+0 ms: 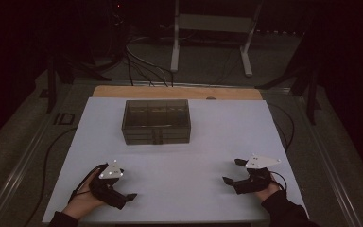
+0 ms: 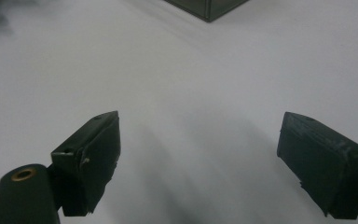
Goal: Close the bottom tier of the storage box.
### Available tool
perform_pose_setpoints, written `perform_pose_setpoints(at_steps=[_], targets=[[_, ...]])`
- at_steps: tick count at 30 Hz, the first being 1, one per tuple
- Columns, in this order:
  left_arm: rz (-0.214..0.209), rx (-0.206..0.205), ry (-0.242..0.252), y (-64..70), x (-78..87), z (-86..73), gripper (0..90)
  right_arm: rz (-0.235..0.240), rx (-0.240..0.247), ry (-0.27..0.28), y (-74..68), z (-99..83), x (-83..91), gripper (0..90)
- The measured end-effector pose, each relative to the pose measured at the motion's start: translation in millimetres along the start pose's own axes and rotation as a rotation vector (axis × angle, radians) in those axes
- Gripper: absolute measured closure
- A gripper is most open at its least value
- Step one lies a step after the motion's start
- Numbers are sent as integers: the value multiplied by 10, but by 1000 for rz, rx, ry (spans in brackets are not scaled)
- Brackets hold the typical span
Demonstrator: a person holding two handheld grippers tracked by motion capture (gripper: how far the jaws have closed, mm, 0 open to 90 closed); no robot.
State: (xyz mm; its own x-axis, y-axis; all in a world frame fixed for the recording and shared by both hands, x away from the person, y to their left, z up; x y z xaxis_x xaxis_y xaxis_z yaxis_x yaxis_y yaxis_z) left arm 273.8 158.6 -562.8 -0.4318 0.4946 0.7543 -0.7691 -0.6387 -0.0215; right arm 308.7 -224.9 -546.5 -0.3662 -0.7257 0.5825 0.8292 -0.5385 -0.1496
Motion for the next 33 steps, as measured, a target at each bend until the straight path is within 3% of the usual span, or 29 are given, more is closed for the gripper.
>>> perform_pose_setpoints(at_steps=[6, 33], targets=[[-15, 9, 6, -17, 14, -37, 0, -1, -3, 2, 5, -2, 4, 136], [-10, 18, 18, -14, 50, -56, 0, -1, 0, -8, 17, -23, 4, 136]])
Point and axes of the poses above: each handheld gripper's, and its own axes: x roughly backward along the jaws, z roughly out of its top, y roughly to its right, the point moved 8 cm from there along -x, roughly forward along the jaws, and after that the axes turned 8 degrees about z, right-handed, at the moved point
